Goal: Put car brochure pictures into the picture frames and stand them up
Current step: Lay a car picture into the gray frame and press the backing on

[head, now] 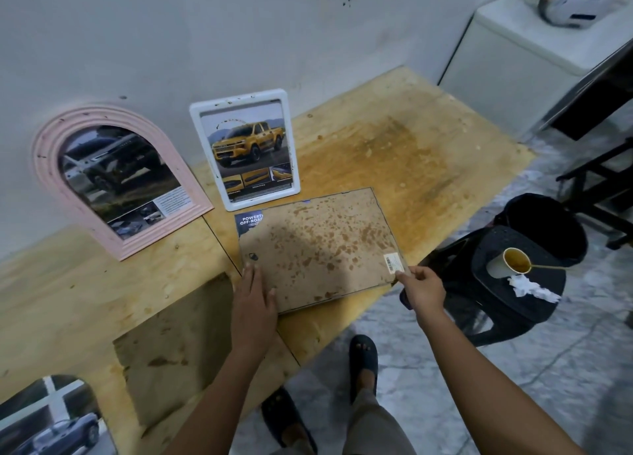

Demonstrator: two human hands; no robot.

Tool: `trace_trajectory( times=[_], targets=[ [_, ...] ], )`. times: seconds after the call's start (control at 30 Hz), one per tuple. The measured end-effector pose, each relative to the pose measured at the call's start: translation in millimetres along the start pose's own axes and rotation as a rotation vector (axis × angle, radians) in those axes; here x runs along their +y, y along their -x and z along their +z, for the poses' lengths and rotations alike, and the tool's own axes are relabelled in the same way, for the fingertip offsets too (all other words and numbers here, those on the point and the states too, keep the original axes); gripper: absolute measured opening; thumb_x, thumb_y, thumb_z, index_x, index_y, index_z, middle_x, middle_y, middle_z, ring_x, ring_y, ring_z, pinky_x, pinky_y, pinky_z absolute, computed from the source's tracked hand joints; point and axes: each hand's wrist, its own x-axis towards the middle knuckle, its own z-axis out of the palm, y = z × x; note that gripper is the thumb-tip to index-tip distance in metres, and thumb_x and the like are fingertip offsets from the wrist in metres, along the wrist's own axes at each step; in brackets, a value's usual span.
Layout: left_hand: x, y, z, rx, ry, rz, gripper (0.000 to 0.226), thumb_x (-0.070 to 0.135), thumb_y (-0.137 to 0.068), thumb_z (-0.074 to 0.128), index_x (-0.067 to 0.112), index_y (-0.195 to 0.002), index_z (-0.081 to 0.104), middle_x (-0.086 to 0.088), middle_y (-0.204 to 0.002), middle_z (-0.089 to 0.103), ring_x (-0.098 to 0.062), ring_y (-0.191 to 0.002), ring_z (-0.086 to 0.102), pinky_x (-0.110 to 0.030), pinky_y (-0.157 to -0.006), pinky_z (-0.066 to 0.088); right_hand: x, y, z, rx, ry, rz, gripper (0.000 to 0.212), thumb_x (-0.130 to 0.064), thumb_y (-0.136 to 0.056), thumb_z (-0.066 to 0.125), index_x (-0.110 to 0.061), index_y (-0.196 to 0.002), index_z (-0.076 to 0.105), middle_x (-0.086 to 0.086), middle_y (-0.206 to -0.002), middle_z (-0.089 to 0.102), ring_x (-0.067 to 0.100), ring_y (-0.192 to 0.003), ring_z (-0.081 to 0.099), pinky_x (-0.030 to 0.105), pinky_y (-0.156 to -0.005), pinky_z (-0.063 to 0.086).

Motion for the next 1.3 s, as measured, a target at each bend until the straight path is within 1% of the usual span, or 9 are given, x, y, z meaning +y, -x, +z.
trace_trajectory(
  times=[0.2, 0.33, 0.53, 0.67, 0.77, 0.9, 1.0, 1.13, 1.3],
  targets=[
    [-4.7, -0.7, -1.0, -0.049, -0.089, 0.038, 0.055, 0.027, -0.102, 0.032, 0.009, -0.149, 0.009, -0.003, -0.158, 0.003, -0.012, -0.145, -0.001, -0.028, -0.118, 0.006, 4.8, -6.4, 4.7, 0.027, -0.156, 0.141, 0.021, -0.019, -0.081, 0.072, -0.005, -0.092, 0.061, 0.016, -0.092, 0.062, 0.020, -0.066, 0.048, 0.033, -0.061, 0.039],
    [-4.1, -3.8, -3.0, -0.086, -0.144, 0.042, 0.056, 0.029, -0.102, 0.031, 0.007, -0.149, 0.009, -0.004, -0.158, 0.000, -0.014, -0.145, -0.001, -0.026, -0.116, 0.007, 3.4, -10.7, 7.1, 0.040, -0.188, 0.177, 0.017, -0.015, -0.083, 0.069, -0.004, -0.090, 0.059, 0.014, -0.090, 0.060, 0.024, -0.079, 0.051, 0.033, -0.067, 0.038],
    [1.0, -5.8, -6.1, -0.106, -0.212, 0.038, 0.054, 0.023, -0.102, 0.034, 0.004, -0.148, 0.016, -0.011, -0.158, 0.006, -0.020, -0.146, 0.004, -0.028, -0.117, 0.013, 2.9, -11.9, 11.1, 0.033, -0.220, 0.199, 0.019, -0.009, -0.082, 0.068, -0.009, -0.078, 0.049, 0.008, -0.072, 0.051, 0.014, -0.054, 0.038, 0.030, -0.055, 0.036],
    [14.1, -8.6, -5.9, -0.196, -0.272, -0.038, 0.057, 0.018, -0.101, 0.035, 0.001, -0.148, 0.007, -0.016, -0.157, -0.005, -0.025, -0.146, -0.003, -0.031, -0.115, 0.019, -2.8, 1.0, 11.7, 0.125, -0.026, 0.026, 0.016, -0.012, -0.079, 0.069, -0.015, -0.081, 0.054, 0.012, -0.098, 0.062, 0.029, -0.086, 0.057, 0.043, -0.075, 0.048],
    [29.2, -11.4, -4.4, -0.260, -0.267, -0.089, 0.064, 0.015, -0.099, 0.040, -0.002, -0.147, 0.002, -0.021, -0.155, -0.009, -0.033, -0.144, -0.010, -0.037, -0.116, 0.011, -11.7, 14.4, 13.6, 0.176, 0.372, -0.245, 0.026, -0.011, -0.078, 0.067, -0.016, -0.102, 0.059, 0.008, -0.117, 0.049, 0.031, -0.113, 0.043, 0.045, -0.094, 0.036],
    [31.1, -8.5, -2.9, -0.260, -0.231, -0.090, 0.066, 0.029, -0.099, 0.040, 0.002, -0.148, 0.005, -0.021, -0.155, -0.011, -0.036, -0.143, -0.013, -0.039, -0.117, 0.004, -23.7, 22.8, 26.8, -0.046, 0.411, -0.555, 0.036, -0.017, -0.082, 0.068, -0.014, -0.116, 0.057, 0.007, -0.127, 0.041, 0.026, -0.122, 0.038, 0.038, -0.099, 0.040],
    [33.9, -6.6, -0.7, -0.231, -0.268, -0.110, 0.066, 0.030, -0.101, 0.036, 0.001, -0.148, 0.000, -0.023, -0.155, -0.011, -0.037, -0.143, -0.010, -0.039, -0.117, 0.005, -29.2, 24.8, 39.6, -0.235, 0.514, -0.627, 0.052, -0.026, -0.083, 0.067, -0.018, -0.131, 0.048, 0.006, -0.143, 0.031, 0.024, -0.136, 0.024, 0.038, -0.108, 0.030],
    [55.5, -0.7, 8.6, -0.302, -0.349, -0.184, 0.062, 0.019, -0.102, 0.031, -0.008, -0.145, -0.005, -0.032, -0.151, -0.008, -0.048, -0.140, -0.008, -0.046, -0.116, 0.003, -30.4, 26.4, 47.8, -0.289, 0.725, -0.628, 0.060, -0.040, -0.083, 0.064, -0.026, -0.137, 0.040, 0.007, -0.151, 0.018, 0.029, -0.139, 0.015, 0.044, -0.110, 0.027],
    [53.4, 3.5, 19.1, -0.139, -0.336, -0.153, 0.064, 0.018, -0.097, 0.046, -0.014, -0.142, 0.014, -0.040, -0.147, 0.006, -0.058, -0.135, 0.005, -0.052, -0.112, 0.017, -35.3, 25.6, 53.5, -0.296, 0.792, -0.613, 0.059, -0.044, -0.083, 0.063, -0.027, -0.134, 0.041, 0.005, -0.149, 0.019, 0.031, -0.135, 0.017, 0.043, -0.107, 0.031]
  ],
)
